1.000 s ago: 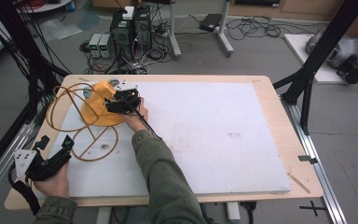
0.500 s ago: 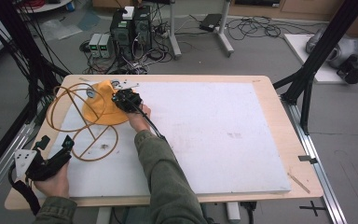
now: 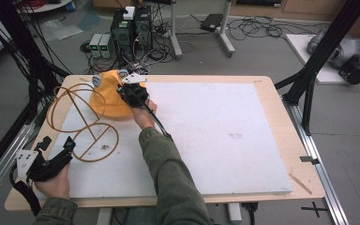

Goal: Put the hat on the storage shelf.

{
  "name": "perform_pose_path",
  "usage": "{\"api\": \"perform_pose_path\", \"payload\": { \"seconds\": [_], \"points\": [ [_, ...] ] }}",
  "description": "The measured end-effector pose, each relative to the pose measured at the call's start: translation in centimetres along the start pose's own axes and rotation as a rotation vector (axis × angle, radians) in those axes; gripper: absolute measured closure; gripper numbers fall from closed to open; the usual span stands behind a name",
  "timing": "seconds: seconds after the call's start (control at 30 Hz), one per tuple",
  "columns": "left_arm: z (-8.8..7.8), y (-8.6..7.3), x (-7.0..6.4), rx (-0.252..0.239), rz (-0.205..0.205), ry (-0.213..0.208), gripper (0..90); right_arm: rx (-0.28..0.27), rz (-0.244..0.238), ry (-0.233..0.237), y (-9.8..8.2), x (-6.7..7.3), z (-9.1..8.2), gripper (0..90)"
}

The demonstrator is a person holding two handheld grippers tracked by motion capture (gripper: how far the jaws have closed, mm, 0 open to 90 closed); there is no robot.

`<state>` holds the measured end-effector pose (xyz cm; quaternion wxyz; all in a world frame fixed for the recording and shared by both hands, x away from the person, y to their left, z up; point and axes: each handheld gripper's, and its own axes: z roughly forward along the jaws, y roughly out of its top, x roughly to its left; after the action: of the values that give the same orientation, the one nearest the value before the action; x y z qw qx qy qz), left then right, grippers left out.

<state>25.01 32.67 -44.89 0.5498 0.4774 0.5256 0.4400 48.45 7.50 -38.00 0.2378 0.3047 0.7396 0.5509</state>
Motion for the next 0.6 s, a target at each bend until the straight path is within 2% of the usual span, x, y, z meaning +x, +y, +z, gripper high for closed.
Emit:
{"api": "perform_pose_path", "payload": {
  "seconds": [0.07, 0.13, 0.2, 0.37, 0.43, 0.6],
  "points": [
    [0.0, 0.1, -0.1, -0.001, 0.005, 0.001, 20.2, -0.048, 0.011, -0.026, 1.1, -0.8, -1.5, 88.1],
    [-0.1, 0.1, -0.2, -0.003, 0.007, -0.003, 20.2, -0.061, 0.013, -0.03, 1.3, -1.0, -1.9, 88.1],
    [0.0, 0.1, -0.3, -0.003, 0.009, -0.006, 20.2, -0.104, 0.021, -0.051, 2.2, -1.8, -3.2, 88.1],
    [0.0, 0.1, -0.6, 0.0, 0.016, -0.012, 20.2, -0.185, 0.074, -0.057, 3.5, -3.2, -5.7, 88.0],
    [0.1, 0.0, -0.6, 0.003, 0.02, -0.013, 20.2, -0.228, 0.074, -0.065, 4.4, -3.7, -7.0, 88.0],
    [0.1, -0.1, -0.6, 0.003, 0.014, -0.011, 20.2, -0.289, 0.078, -0.064, 5.7, -4.3, -8.9, 88.0]
  ]
}}
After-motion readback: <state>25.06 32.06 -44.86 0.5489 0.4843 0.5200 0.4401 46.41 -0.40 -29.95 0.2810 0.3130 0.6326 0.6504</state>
